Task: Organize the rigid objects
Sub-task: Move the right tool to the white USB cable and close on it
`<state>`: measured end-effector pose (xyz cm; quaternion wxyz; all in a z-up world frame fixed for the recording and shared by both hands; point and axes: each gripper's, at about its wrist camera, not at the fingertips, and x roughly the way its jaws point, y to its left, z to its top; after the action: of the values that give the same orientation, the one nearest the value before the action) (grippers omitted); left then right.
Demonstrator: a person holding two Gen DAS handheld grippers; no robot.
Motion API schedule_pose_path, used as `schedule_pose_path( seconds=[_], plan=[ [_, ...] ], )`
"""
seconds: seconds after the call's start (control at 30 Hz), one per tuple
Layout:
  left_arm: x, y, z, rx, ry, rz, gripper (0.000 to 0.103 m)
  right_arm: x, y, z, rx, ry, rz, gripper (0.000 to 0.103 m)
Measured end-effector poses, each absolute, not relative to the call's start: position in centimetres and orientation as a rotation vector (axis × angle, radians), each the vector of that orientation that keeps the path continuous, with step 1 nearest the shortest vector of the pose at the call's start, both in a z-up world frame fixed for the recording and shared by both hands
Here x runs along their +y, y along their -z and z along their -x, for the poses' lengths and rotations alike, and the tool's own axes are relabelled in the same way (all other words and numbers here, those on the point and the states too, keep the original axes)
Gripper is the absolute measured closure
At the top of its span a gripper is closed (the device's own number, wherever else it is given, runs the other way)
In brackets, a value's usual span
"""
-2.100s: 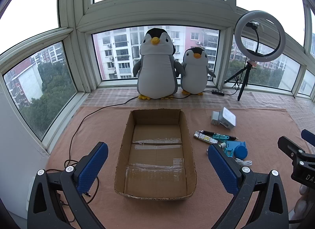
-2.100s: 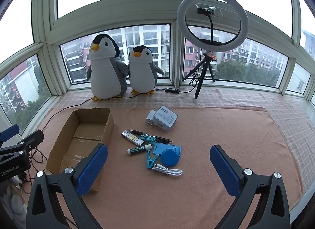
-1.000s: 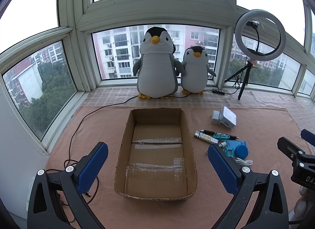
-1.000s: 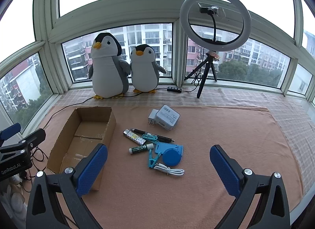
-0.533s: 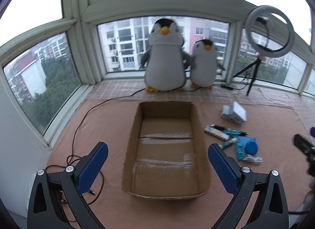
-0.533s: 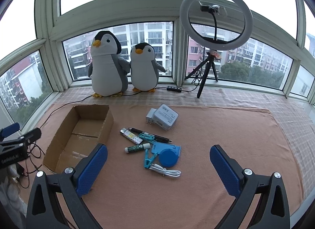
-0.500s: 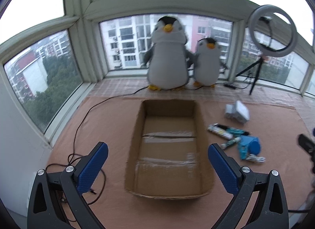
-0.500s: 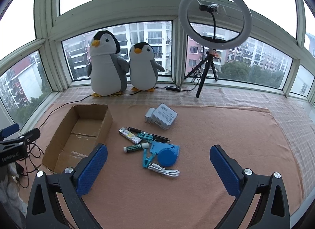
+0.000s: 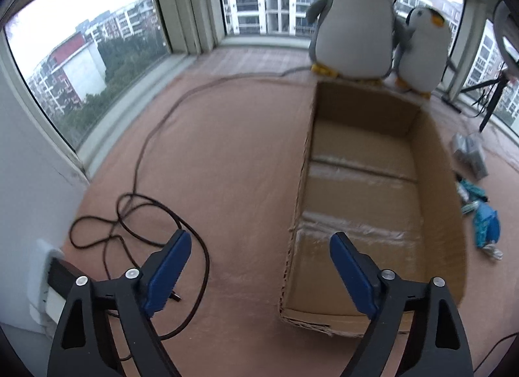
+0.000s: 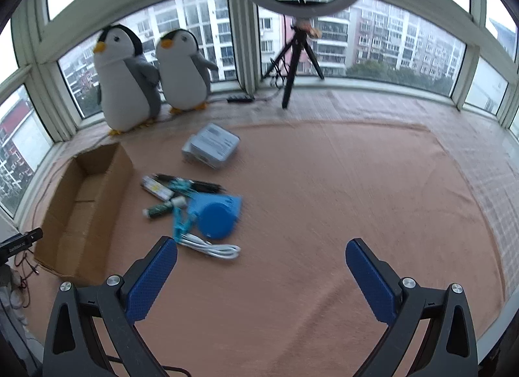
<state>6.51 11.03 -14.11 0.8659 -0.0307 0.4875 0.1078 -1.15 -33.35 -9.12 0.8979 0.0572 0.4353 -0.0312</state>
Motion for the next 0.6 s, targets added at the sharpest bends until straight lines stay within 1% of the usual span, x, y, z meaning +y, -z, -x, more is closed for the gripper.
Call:
schedule_pose_path(
  seconds=[0.07, 0.27, 0.37, 0.4, 0.47, 0.5, 0.6],
  plan=[
    [11.4, 15.5, -6.9, 1.048, -0.232, 0.068, 0.022, -33.6, 9.9, 1.0, 0.915, 0.048, -0.109, 0.0],
    [11.4, 17.7, -7.5, 1.09, -0.236, 0.062, 0.033, -31.7, 12.0, -0.2, 0.965, -0.089, -0.017, 0.003],
    [11.1, 18.2, -7.6, 1.104, -0.228, 0.054, 0.039, -30.3, 12.8, -1.1, 0.989, -0.161, 0.042, 0.012],
    [11.0, 18.2, -7.6, 1.109, -0.225, 0.052, 0.04, -29.9, 13.1, -1.4, 0.995, -0.184, 0.065, 0.013],
    [10.9, 18.4, -7.7, 1.118, -0.217, 0.049, 0.047, -29.2, 13.6, -2.1, 1.006, -0.213, 0.097, 0.015],
    [10.8, 18.5, -7.7, 1.123, -0.214, 0.049, 0.048, -28.9, 14.0, -2.5, 1.016, -0.233, 0.113, 0.022],
    [10.8, 18.9, -7.8, 1.131, -0.209, 0.042, 0.051, -28.2, 15.3, -3.8, 1.062, -0.279, 0.169, 0.035]
  ],
)
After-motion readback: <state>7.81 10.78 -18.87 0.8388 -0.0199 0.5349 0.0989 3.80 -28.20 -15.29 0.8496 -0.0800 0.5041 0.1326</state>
